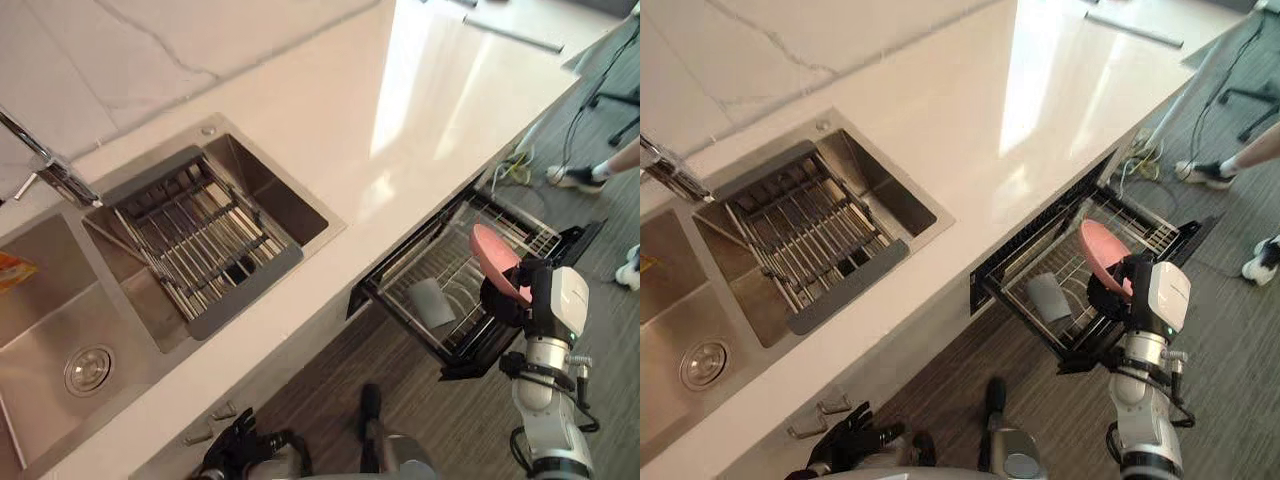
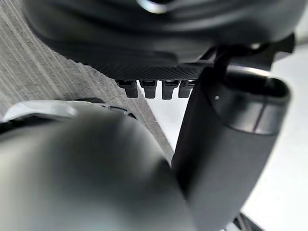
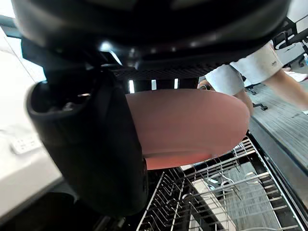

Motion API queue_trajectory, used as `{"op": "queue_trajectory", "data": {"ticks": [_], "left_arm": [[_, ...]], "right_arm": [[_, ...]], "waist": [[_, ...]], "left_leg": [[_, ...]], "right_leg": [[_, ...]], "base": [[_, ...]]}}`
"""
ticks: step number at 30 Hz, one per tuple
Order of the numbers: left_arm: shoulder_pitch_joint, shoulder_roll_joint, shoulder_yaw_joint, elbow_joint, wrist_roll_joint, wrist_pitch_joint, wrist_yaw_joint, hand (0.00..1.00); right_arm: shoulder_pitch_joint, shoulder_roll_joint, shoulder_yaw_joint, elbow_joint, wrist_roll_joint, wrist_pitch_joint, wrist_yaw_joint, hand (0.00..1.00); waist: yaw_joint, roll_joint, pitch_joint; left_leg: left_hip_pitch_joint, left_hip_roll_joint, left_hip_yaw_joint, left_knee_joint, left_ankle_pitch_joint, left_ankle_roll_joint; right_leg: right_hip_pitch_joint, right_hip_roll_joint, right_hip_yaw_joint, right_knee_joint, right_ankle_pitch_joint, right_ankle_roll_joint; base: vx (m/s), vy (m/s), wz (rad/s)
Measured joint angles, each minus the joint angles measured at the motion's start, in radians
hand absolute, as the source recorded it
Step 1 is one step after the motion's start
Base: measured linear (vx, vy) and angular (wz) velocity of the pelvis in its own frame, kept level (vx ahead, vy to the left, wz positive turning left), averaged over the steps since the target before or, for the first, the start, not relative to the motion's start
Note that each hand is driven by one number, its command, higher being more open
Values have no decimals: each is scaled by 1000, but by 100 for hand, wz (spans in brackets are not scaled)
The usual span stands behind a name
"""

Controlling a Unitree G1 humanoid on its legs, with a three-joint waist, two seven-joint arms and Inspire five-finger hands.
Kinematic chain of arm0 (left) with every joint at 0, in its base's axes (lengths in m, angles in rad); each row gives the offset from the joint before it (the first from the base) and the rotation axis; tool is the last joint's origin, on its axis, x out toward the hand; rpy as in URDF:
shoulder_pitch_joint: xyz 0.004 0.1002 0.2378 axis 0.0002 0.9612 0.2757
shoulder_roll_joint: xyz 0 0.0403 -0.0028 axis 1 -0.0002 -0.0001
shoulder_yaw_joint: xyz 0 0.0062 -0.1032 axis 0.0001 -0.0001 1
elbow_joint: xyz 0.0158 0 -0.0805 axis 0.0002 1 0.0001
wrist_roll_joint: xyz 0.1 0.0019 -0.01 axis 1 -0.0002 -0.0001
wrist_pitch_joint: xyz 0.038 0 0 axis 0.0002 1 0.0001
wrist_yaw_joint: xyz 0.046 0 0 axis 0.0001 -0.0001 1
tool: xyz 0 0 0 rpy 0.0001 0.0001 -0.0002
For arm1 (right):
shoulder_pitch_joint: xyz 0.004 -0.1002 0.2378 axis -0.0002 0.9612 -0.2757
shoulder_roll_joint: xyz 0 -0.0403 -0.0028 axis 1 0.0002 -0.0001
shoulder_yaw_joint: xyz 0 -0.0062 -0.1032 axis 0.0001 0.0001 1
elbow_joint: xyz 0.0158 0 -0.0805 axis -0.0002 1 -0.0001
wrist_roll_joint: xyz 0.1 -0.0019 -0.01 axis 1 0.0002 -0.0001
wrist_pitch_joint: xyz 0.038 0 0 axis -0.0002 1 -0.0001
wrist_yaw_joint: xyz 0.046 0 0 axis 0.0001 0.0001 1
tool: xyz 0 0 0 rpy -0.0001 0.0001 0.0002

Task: Walk over to the sink, pick up the cup, carry it to the dishwasher, place the cup inside the dishwasher, then close the dishwasher door

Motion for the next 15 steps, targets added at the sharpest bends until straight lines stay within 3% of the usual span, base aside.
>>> {"op": "queue_trajectory", "data": {"ticks": [9, 15], "left_arm": [[-140, 3, -81, -44, -108, -26, 6, 100], [-169, -3, -123, -47, -167, -37, 12, 100]], "right_arm": [[-334, -222, 120, 192, 97, 2, -48, 0], [-428, -258, 203, 266, 150, 8, -48, 0]], "waist": [[13, 24, 152], [23, 27, 171]], "left_leg": [[-157, -13, -56, 50, -2, 4], [-231, -28, -75, 84, -2, 17]], "right_leg": [[-153, -7, -2, 44, 26, -8], [-238, -24, -10, 111, 19, -15]], "base": [[-23, 49, 1], [-53, 76, 8]]}}
